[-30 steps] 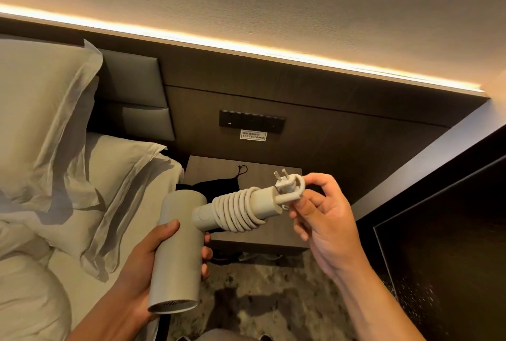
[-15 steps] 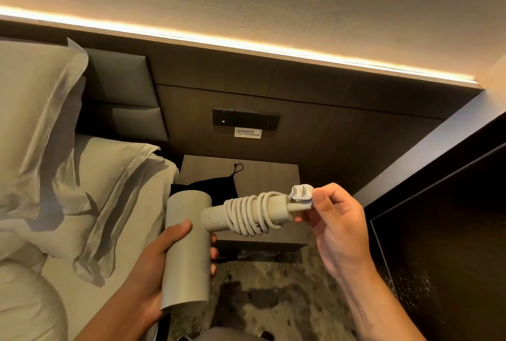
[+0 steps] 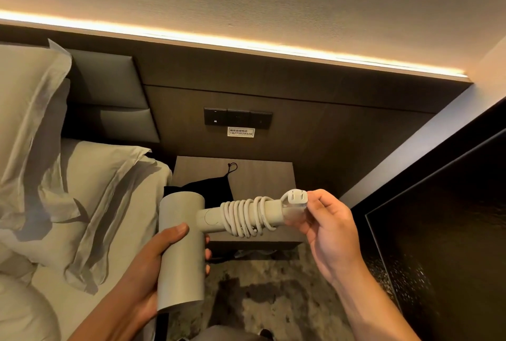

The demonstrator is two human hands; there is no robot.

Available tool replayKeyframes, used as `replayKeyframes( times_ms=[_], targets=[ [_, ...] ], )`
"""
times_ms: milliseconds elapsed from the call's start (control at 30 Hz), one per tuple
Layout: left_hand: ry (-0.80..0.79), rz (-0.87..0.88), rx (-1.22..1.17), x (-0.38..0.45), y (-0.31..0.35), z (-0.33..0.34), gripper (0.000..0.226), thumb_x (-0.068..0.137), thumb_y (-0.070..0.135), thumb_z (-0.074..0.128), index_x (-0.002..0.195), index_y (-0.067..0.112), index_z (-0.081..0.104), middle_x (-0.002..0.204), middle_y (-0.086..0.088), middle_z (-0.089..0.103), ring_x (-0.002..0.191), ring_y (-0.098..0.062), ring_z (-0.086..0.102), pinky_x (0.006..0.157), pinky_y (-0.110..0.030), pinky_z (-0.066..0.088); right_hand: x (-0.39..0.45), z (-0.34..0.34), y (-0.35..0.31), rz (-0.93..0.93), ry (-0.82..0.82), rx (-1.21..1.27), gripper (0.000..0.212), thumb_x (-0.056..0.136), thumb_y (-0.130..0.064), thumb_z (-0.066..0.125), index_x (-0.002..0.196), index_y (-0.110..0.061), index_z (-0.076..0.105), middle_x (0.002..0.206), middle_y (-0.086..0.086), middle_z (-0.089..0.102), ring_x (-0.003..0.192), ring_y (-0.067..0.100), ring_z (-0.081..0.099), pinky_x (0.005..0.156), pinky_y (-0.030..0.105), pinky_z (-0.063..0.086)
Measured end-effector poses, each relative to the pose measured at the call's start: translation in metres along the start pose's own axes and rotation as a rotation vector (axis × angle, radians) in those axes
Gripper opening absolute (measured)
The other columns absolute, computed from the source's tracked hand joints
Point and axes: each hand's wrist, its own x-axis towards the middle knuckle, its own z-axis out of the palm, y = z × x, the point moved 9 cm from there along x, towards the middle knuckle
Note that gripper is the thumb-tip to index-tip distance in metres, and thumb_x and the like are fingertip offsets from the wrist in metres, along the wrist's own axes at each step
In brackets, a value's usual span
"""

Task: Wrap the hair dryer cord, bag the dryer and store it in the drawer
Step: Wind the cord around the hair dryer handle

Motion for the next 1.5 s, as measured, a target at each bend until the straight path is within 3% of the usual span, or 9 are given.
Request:
replayKeyframes(
  times_ms=[200,433,633,967,1067,1200,1300,1367,1500],
  targets=[
    [0.04,0.004,-0.01,0.004,-0.002,-0.003,0.082,0.048,0.032,0.096,0.113,-0.006,0.066,0.089,-0.027,0.066,0.069,-0.035,0.066,0.064,-0.044,0.061,0.001,-0.001,0.005,0.015,0.028,-0.04,0.037,0.102,-0.012,0.044,0.087,-0.014,0.077,0.093,0.01,0.076,0.092,0.024,0.073,0.071,0.03,0.06],
    [0.094,0.032,0.033,0.002,0.007,-0.005,0.093,0.042,0.032,0.098,0.12,-0.002,0.061,0.086,-0.027,0.066,0.067,-0.035,0.067,0.061,-0.044,0.061,0.0,-0.005,0.009,0.035,0.042,-0.027,0.028,0.099,-0.014,0.051,0.096,-0.014,0.079,0.1,0.01,0.076,0.1,0.024,0.071,0.078,0.031,0.059],
    [0.151,0.028,0.117,-0.003,0.005,-0.005,0.102,0.044,0.033,0.093,0.132,-0.002,0.054,0.086,-0.029,0.065,0.063,-0.035,0.066,0.056,-0.041,0.061,-0.001,-0.017,0.01,0.001,0.135,-0.087,0.029,0.097,-0.005,0.056,0.105,-0.026,0.074,0.092,0.009,0.077,0.092,0.023,0.073,0.076,0.036,0.061],
    [0.204,0.044,0.126,-0.007,0.002,-0.01,0.117,0.033,0.036,0.099,0.134,0.0,0.052,0.087,-0.028,0.066,0.065,-0.034,0.067,0.058,-0.043,0.061,-0.007,-0.023,0.013,-0.065,0.171,-0.135,0.021,0.094,-0.008,0.061,0.091,-0.023,0.075,0.084,0.004,0.075,0.077,0.016,0.072,0.06,0.026,0.058],
    [0.204,0.036,0.153,-0.009,0.003,-0.011,0.115,0.036,0.033,0.098,0.136,0.002,0.051,0.088,-0.027,0.065,0.063,-0.034,0.068,0.055,-0.042,0.06,-0.005,-0.025,0.02,0.025,0.098,-0.132,0.02,0.097,-0.015,0.057,0.091,-0.02,0.076,0.083,0.002,0.074,0.077,0.017,0.07,0.063,0.03,0.057],
    [0.179,0.068,0.222,-0.011,0.011,-0.01,0.09,0.049,0.029,0.09,0.13,0.007,0.056,0.087,-0.025,0.068,0.066,-0.034,0.07,0.058,-0.044,0.06,0.001,-0.025,0.019,0.086,-0.021,-0.255,0.023,0.098,-0.022,0.055,0.089,-0.019,0.076,0.074,0.001,0.07,0.069,0.015,0.066,0.061,0.03,0.054],
    [0.144,0.088,0.295,-0.012,0.017,-0.004,0.082,0.05,0.028,0.089,0.126,0.016,0.059,0.088,-0.024,0.069,0.07,-0.035,0.07,0.061,-0.046,0.059,0.006,-0.021,0.016,0.094,-0.131,-0.367,0.023,0.099,-0.025,0.054,0.092,-0.022,0.076,0.082,0.007,0.073,0.076,0.023,0.067,0.069,0.039,0.055],
    [0.111,0.092,0.369,-0.013,0.02,0.002,0.082,0.05,0.028,0.09,0.125,0.02,0.059,0.091,-0.024,0.069,0.072,-0.036,0.069,0.062,-0.046,0.058,0.01,-0.011,0.013,0.115,-0.259,-0.438,0.021,0.095,-0.038,0.057,0.098,-0.027,0.075,0.091,0.006,0.074,0.084,0.025,0.071,0.075,0.039,0.059],
    [0.063,0.108,0.572,-0.012,0.026,0.018,0.089,0.041,0.037,0.095,0.122,0.028,0.059,0.099,-0.021,0.07,0.077,-0.035,0.07,0.065,-0.045,0.058,0.005,0.024,0.019,0.203,-0.606,-0.64,0.036,0.087,-0.059,0.059,0.116,-0.039,0.065,0.104,-0.011,0.074,0.096,0.012,0.072,0.082,0.033,0.06]
  ],
)
